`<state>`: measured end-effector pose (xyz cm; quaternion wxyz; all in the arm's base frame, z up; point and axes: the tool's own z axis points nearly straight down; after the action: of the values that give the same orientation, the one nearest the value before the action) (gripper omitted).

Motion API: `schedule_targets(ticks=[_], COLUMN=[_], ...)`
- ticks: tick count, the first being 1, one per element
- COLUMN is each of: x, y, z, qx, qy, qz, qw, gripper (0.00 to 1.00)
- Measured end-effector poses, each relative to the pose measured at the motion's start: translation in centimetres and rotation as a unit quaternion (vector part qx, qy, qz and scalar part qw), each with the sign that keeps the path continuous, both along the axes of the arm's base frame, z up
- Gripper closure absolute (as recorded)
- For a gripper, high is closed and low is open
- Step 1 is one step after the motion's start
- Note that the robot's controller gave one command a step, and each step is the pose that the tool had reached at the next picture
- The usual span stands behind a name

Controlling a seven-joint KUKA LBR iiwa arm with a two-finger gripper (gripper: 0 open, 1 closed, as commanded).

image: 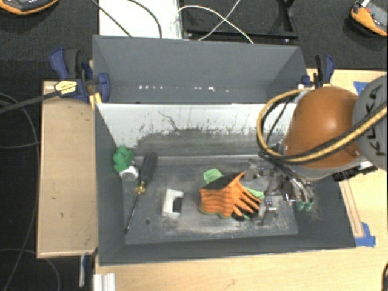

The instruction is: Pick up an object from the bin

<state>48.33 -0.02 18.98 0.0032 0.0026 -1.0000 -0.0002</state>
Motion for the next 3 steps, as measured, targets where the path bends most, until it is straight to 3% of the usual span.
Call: schedule_targets(ticks=[1, 2, 3], x=[0.2, 0.2, 0.6], y=[0.0, 1.6, 1.2], z=[0.4, -12.0, -11.9], qx=[0.000, 0.000, 0.000], qy=[-0.0045, -0.0011, -0.0055], qz=[0.000, -0.024, -0.073], qw=[1.0000, 0.9997, 0.9973], gripper=[0.00, 0.00, 0.00])
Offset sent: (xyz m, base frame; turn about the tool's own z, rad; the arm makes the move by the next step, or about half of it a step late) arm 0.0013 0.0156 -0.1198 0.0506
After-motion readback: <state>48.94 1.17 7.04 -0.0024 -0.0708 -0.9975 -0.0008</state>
